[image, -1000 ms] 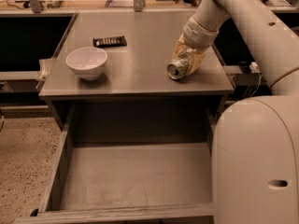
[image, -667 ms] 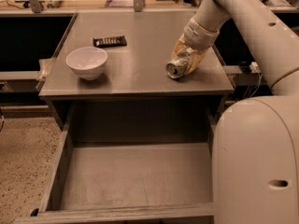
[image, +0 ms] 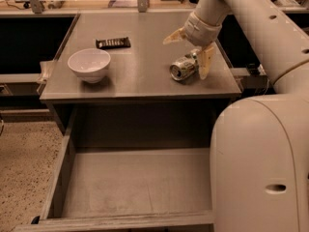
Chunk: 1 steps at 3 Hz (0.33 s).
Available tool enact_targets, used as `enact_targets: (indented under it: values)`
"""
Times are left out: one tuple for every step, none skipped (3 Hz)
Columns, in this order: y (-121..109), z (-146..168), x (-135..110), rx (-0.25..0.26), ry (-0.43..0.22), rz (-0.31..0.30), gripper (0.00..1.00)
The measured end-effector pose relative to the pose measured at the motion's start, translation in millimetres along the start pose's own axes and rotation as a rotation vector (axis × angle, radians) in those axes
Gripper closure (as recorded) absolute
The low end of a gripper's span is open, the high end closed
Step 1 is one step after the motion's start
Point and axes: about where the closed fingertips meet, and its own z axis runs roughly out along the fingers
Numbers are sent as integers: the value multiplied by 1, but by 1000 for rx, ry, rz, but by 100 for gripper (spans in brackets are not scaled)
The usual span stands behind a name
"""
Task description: Pick 7up can from top drawer and place on counter
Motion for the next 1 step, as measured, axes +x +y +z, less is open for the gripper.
enact_targets:
  values:
    - [-15, -31, -5, -1, 62, 58, 0]
